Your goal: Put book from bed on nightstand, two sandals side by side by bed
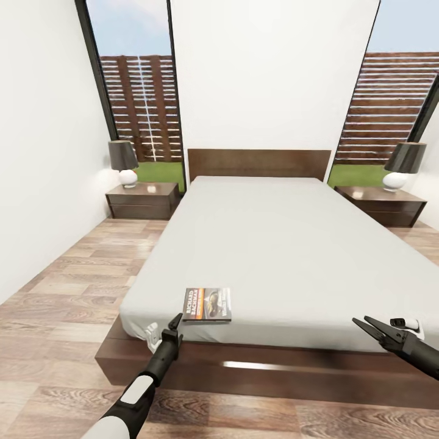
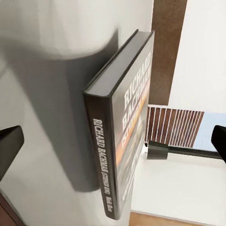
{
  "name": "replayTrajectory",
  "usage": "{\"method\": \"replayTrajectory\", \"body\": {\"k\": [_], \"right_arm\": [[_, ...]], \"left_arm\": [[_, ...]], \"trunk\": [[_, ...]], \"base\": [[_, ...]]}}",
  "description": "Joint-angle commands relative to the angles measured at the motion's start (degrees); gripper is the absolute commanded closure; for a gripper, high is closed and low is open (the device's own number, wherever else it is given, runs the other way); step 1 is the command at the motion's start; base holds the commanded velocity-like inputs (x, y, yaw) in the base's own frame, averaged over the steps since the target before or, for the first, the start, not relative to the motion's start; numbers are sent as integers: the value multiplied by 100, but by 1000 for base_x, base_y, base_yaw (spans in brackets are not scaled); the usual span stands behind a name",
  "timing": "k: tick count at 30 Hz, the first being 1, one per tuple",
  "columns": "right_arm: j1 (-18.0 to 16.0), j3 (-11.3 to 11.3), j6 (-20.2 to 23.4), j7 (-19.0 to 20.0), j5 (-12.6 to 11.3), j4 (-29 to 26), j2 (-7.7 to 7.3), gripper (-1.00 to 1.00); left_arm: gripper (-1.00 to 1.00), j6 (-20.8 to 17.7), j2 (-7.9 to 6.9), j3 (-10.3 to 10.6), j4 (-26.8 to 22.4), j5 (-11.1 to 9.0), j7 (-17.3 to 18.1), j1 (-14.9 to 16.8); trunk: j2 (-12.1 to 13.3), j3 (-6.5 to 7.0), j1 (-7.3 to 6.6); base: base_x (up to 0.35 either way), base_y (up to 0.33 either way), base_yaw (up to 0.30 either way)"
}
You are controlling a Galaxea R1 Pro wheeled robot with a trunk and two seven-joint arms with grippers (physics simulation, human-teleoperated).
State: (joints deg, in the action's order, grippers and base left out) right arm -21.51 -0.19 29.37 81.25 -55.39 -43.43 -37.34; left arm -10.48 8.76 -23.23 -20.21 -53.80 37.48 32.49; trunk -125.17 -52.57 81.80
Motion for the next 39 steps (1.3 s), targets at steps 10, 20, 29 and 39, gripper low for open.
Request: {"method": "replayTrajectory", "body": {"k": [10,20,29,39], "right_arm": [[-3,10,60,12,-24,0,-2,-100],[-3,10,60,11,-24,0,-2,-100],[-3,11,60,8,-24,1,-2,-100],[-3,11,60,8,-24,0,-2,-100]], "left_arm": [[-100,-59,2,-15,-1,-52,14,3],[-100,-59,2,-15,-1,-52,14,3],[-100,-59,2,-13,-1,-52,23,3],[-100,-59,2,-7,-5,-52,31,3]], "trunk": [[-2,-5,-1],[-2,-5,-1],[-2,-5,-1],[-2,-5,-1]], "base": [[10,-20,0],[1,-2,0],[0,0,0],[0,0,0]]}}
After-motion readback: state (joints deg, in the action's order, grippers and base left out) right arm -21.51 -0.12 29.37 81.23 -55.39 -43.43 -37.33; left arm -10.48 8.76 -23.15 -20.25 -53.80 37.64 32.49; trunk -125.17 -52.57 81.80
